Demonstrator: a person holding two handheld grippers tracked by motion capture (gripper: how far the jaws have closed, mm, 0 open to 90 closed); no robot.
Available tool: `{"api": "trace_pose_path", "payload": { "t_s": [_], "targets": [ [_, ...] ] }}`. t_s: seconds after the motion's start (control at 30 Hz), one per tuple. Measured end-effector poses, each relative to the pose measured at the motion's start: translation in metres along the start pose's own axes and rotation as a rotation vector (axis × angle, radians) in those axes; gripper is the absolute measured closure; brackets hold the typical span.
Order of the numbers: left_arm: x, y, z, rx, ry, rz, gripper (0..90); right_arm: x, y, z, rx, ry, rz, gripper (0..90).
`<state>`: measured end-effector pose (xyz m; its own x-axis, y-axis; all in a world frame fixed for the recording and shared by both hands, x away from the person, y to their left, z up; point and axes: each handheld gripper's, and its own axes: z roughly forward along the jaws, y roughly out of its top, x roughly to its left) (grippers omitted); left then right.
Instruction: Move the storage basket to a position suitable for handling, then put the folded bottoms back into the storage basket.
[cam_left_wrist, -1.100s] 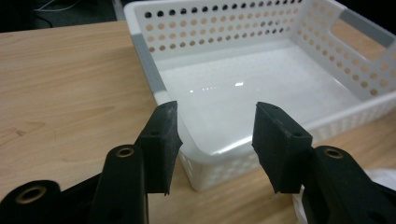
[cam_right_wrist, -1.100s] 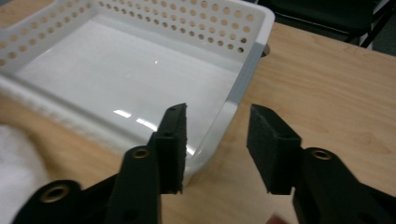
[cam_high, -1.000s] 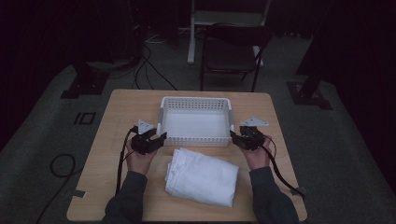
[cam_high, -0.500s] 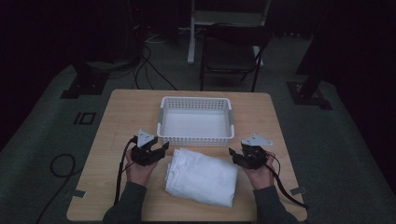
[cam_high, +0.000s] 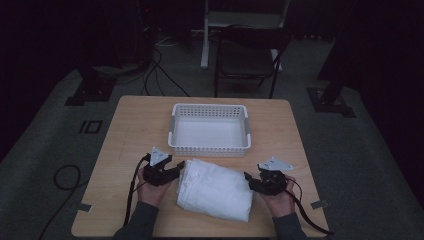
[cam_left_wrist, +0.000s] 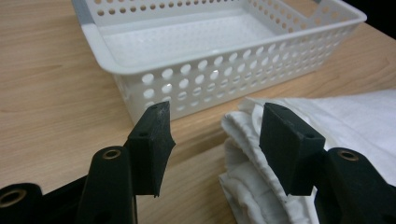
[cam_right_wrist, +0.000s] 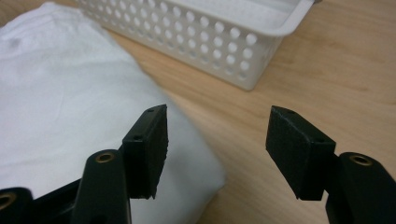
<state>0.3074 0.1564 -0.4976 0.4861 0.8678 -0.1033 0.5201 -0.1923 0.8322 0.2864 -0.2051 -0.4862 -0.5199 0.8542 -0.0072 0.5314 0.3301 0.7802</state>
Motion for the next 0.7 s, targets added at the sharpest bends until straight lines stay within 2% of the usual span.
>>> {"api": "trace_pose_path", "payload": {
  "t_s": [0.2,0.37,0.43,0.7],
  "targets": [
    [-0.004,-0.006,0.0,0.003,-0.007,-0.001,42.9,0.006,-0.011,0.0,0.018,0.036,0.019,37.0],
    [-0.008,-0.01,-0.002,0.009,-0.019,0.006,42.4,0.013,-0.019,-0.001,0.034,0.045,0.01,34.5],
    [-0.011,-0.013,-0.003,0.013,-0.025,0.011,42.1,0.017,-0.022,-0.003,0.042,0.043,0.008,30.9],
    [-0.02,-0.018,-0.006,0.014,-0.047,0.017,41.3,0.023,-0.03,-0.005,0.071,0.058,0.027,23.7]
  ]
}}
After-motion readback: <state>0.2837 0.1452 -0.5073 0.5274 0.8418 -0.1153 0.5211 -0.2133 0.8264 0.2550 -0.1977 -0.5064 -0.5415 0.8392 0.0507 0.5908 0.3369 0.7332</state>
